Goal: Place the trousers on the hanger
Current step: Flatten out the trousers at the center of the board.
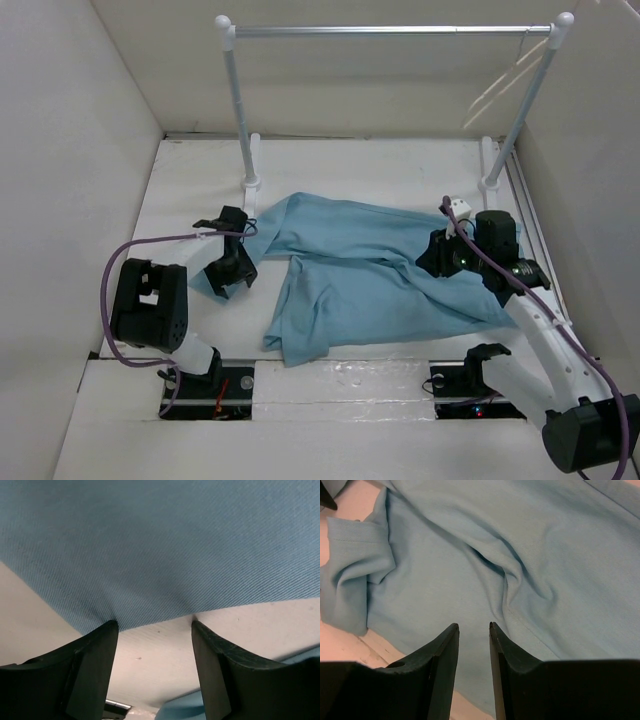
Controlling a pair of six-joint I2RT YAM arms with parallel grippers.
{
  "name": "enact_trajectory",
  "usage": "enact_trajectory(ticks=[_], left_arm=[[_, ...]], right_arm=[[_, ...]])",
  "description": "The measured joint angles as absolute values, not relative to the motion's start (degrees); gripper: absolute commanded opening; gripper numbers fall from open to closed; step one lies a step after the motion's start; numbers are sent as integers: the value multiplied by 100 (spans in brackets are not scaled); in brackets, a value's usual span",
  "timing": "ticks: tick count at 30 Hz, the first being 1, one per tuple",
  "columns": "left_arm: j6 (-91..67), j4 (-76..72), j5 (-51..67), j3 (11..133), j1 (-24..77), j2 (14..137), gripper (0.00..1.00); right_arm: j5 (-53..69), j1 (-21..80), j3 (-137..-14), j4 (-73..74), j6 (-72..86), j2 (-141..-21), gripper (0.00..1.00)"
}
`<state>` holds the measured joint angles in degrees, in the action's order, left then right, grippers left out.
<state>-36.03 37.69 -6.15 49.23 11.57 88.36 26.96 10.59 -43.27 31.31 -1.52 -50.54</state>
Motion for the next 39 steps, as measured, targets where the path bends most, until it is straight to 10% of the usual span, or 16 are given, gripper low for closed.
enact_trajectory(ticks=[12,24,35,38,39], left_arm=[[-4204,3264,-1769,4759,1157,8746,0],[-3935,3548,-1973,5266,1094,8488,0],[-3286,3481,-2915,9924,355,10737,0],[-3177,3677,-3000,10903,123,11952,39],[-3140,3760,-2989,11045,38,12221,67]], right_arm=[[2768,1059,-4222,3135,-150,-4836,37],[2766,1059,-4222,3153,-158,-4860,37],[2738,1068,-4397,3262,-242,-5572,38],[2689,1105,-4477,3352,-259,-5537,46],[2672,1125,-4488,3382,-259,-5492,51]])
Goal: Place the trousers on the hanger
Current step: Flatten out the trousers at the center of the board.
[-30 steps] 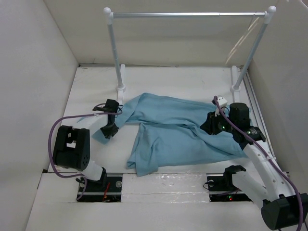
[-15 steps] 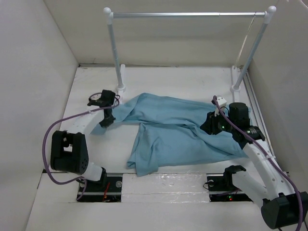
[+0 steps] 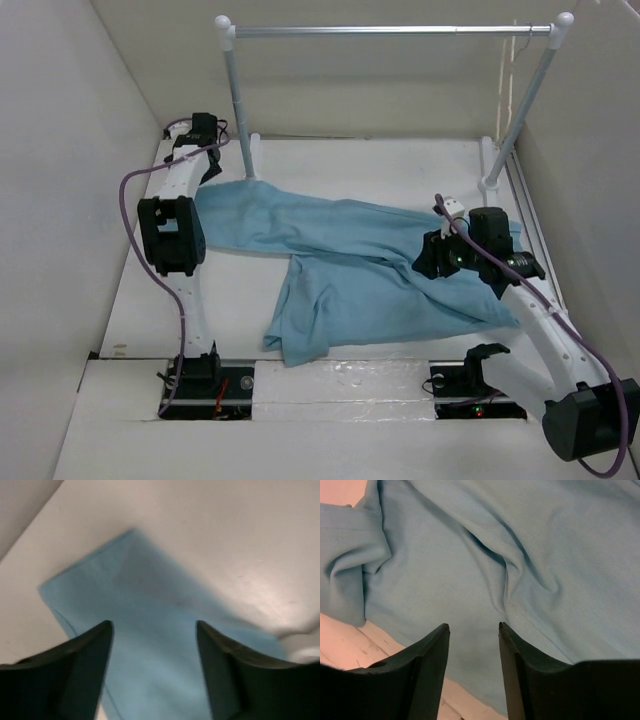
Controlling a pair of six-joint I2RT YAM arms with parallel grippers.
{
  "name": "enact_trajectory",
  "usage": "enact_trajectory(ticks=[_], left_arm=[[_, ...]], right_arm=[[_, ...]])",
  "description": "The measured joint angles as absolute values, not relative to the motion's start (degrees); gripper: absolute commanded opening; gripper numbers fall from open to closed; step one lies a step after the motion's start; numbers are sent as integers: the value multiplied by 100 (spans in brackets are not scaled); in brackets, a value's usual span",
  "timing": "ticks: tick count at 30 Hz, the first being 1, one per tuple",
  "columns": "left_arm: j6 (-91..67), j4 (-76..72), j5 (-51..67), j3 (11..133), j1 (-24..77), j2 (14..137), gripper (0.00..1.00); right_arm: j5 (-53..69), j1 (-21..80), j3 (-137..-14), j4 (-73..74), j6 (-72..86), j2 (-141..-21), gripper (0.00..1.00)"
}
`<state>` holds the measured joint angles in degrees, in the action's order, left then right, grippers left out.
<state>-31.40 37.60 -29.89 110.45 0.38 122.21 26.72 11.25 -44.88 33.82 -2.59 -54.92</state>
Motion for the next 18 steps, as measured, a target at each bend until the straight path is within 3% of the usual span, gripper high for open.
enact_trajectory(ticks=[3,5,6,7,8,10,11,13,18], left_arm=[[-3046,3944,-2871,10916,-150,12473,87],[-3050,3940,-2777,10527,-231,12197,87],[-3046,3850,-2700,10215,-235,11926,79],[-3055,3752,-2591,9795,-211,11546,71],[-3061,3747,-2508,9380,-123,11089,45],[-3044,3868,-2344,8910,209,10193,8],[-3135,3542,-2139,8527,475,9723,0],[-3262,3144,-1621,7310,1291,8449,0],[-3953,3564,-215,5299,3533,6681,0]], right_arm=[[2622,1168,-4495,3454,-259,-5308,53],[2604,1232,-4495,3452,-268,-5225,45],[2606,1295,-4495,3452,-281,-5207,21],[2600,1391,-4495,3441,-307,-5212,8],[2604,1466,-4495,3446,-303,-5227,0],[2589,1785,-4501,3448,-314,-5323,0],[2561,1898,-4508,3450,-327,-5374,0],[2508,2119,-4525,3446,-327,-5492,0],[2377,2368,-4528,3444,-305,-5540,18]])
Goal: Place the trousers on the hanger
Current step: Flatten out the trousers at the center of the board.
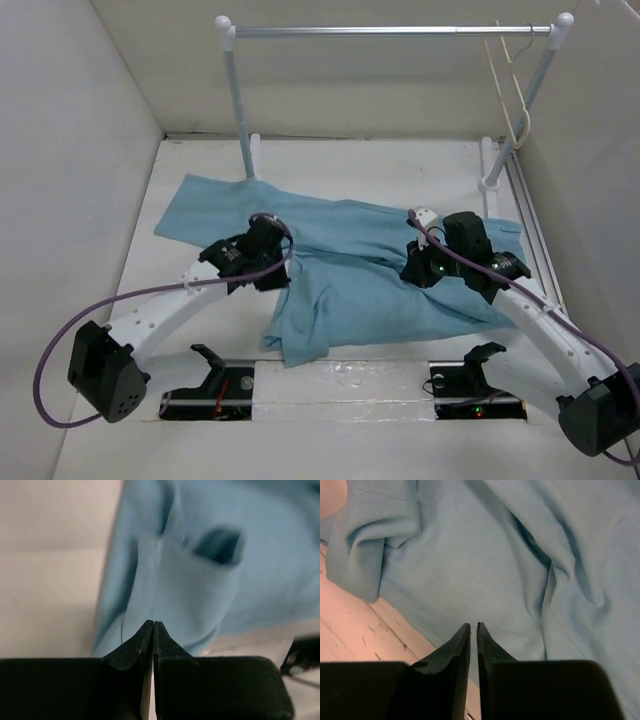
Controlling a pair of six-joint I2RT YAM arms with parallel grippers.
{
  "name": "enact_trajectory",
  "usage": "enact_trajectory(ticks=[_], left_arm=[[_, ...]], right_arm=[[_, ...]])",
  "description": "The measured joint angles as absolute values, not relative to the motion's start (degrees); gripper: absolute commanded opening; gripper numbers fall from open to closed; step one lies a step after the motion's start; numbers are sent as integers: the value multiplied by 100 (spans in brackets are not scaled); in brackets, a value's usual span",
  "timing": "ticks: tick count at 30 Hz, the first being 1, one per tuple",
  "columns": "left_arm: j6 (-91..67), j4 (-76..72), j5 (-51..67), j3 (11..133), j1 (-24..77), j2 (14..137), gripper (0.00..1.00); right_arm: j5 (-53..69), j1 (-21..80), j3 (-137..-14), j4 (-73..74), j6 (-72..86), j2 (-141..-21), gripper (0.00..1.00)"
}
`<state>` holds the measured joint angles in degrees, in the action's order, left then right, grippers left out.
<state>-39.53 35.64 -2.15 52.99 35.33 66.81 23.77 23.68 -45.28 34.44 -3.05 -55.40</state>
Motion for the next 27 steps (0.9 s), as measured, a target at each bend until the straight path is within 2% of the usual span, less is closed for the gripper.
enact_trajectory(ticks=[3,4,7,10,14,21,27], left_arm=[[-4700,3977,75,4678,4425,6307,23],[-4991,4115,156,4530,4757,6134,37],[-5850,4268,375,4152,5627,5487,46],[-6757,4191,528,3701,6311,5024,47],[-7784,4272,338,3371,6875,5063,47],[-8814,4366,-471,3330,6934,5175,46],[-8982,4016,-497,2829,6934,5601,40]], right_arm=[[2340,2364,-4528,3444,-294,-5522,28],[2331,2364,-4528,3448,-294,-5511,29],[2333,2364,-4528,3452,-292,-5465,36],[2335,2364,-4525,3457,-281,-5395,40],[2335,2364,-4525,3481,-270,-5231,41],[2333,2364,-4501,3645,-185,-4805,41],[2329,2364,-4484,3791,-126,-4495,41]])
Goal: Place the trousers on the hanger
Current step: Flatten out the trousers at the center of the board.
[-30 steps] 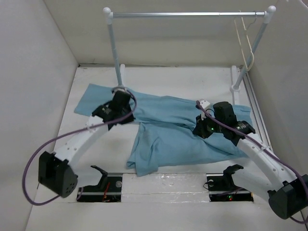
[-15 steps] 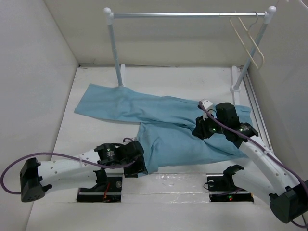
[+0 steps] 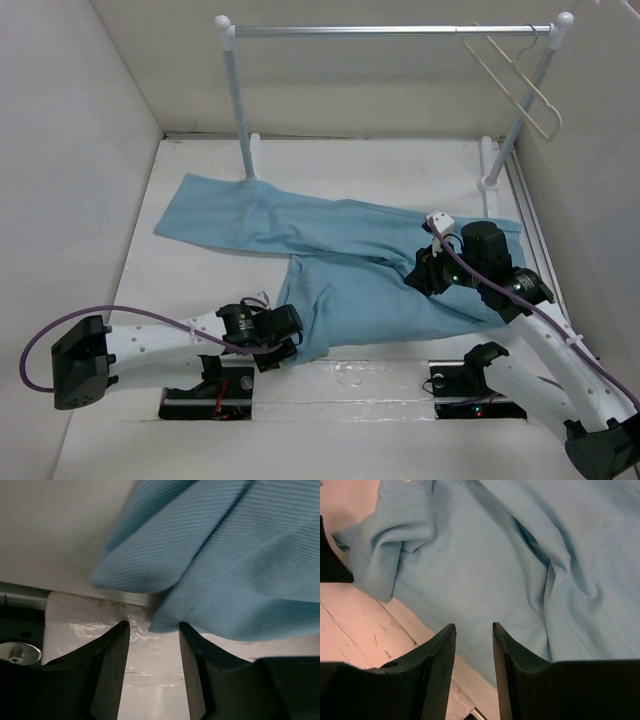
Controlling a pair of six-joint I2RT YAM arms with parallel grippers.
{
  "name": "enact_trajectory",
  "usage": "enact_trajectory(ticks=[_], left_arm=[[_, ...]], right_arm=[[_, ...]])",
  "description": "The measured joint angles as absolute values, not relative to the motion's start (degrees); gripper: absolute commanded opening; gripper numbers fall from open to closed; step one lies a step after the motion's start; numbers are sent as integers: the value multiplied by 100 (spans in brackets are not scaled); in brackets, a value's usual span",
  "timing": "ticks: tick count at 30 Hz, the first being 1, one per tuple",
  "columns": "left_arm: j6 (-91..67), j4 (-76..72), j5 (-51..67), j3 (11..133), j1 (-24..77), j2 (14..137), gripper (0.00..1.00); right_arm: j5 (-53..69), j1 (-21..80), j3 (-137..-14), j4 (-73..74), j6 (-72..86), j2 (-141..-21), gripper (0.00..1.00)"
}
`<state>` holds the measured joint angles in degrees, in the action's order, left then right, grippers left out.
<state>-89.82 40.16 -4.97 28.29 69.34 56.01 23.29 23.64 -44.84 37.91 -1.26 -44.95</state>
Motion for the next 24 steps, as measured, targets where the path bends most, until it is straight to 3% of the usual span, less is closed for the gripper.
enact_trajectory(ticks=[8,10,11,12,14,15,20,24], left_arm=[[-9039,3782,-469,2685,6934,5732,38],[-9037,3686,-449,2650,6932,5784,33],[-9024,3642,-429,2650,6932,5798,26],[-9024,3636,-427,2646,6934,5854,26],[-9019,3562,-392,2641,6930,5937,2],[-9035,3529,-392,2644,6932,5957,0],[-9043,3992,-687,3028,6943,5911,0],[-9174,5310,-1636,4720,6906,5483,0]], right_arm=[[2329,2364,-4484,3870,-119,-4462,41],[2322,2362,-4484,3870,-106,-4462,41],[2320,2364,-4484,3870,-104,-4462,41],[2320,2364,-4484,3868,-102,-4460,41],[2320,2362,-4484,3868,-82,-4460,41],[2316,2362,-4484,3868,-67,-4460,41],[2285,2364,-4484,3870,-58,-4460,41],[2178,2364,-4484,3905,-40,-4460,41]])
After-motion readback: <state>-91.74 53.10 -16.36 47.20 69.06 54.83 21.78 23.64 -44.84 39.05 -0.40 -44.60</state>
